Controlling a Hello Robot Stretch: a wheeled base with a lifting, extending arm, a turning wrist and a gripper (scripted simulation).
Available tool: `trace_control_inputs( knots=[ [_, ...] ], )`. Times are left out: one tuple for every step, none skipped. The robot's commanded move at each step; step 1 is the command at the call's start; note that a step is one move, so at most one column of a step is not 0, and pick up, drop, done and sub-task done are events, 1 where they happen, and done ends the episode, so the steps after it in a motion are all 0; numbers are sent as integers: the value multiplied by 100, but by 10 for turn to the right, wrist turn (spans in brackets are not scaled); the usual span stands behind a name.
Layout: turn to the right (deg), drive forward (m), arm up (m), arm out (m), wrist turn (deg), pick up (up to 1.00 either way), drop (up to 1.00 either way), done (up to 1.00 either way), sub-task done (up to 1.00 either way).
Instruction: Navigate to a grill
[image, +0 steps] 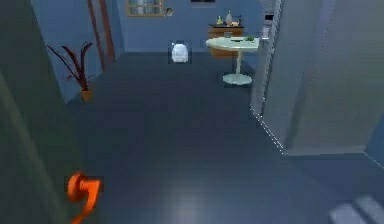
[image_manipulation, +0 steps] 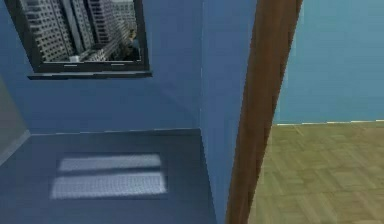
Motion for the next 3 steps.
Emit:
trace_control_inputs(
  knots=[
    [0, 65, 0, 0, 0, 0, 0, 0, 0],
    [-420, 0, 0, 0, 0, 0, 0, 0, 0],
    [0, 40, 0, 0, 0, 0, 0, 0, 0]
  ],
)
